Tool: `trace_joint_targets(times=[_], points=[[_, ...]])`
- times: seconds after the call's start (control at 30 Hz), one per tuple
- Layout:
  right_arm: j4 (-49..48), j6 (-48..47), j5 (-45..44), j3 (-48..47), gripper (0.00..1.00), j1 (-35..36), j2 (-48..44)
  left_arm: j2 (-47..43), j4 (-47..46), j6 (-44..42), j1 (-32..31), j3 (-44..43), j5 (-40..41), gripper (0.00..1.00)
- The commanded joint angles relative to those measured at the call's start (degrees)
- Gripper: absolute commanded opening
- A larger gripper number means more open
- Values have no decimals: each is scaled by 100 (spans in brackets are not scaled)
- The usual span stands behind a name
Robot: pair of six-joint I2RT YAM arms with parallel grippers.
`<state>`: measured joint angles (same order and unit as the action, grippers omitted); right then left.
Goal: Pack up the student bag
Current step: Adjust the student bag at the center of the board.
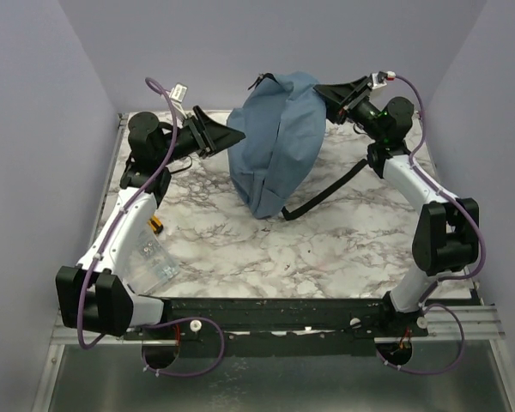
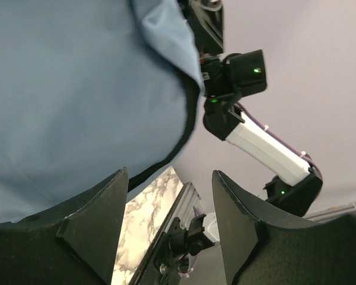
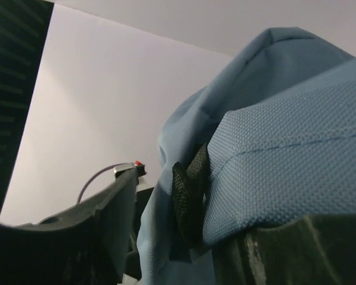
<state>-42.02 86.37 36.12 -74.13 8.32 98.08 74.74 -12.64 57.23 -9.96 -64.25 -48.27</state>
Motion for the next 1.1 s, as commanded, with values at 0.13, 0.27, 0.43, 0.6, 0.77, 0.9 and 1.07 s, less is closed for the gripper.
trace_joint_targets(times=[0.13, 0.27, 0.43, 0.6, 0.77, 0.9, 1.07], points=[[1208, -1079, 434, -722, 81, 64, 33, 289, -133, 36, -305, -589, -304, 61], [1792, -1618, 393, -770, 89, 71, -131, 379, -135, 39, -323, -580, -257, 61], [2486, -2150, 439, -1086, 91, 273, 16, 399, -100, -142, -314, -482, -77, 61], [3142, -2765, -148, -1094, 92, 391, -138, 398, 118, -386, -245, -220, 46, 61], [5367, -4506, -1946, -1186, 99, 237, -482, 217, 227, -548, -231, 235, 47, 61], [6294, -5337, -2736, -744, 100, -214, -913, 62, 249, -609, -226, 603, -77, 61], [7815, -6343, -3538, -1153, 100, -649, -1382, -183, 285, -713, -226, 849, -132, 61]])
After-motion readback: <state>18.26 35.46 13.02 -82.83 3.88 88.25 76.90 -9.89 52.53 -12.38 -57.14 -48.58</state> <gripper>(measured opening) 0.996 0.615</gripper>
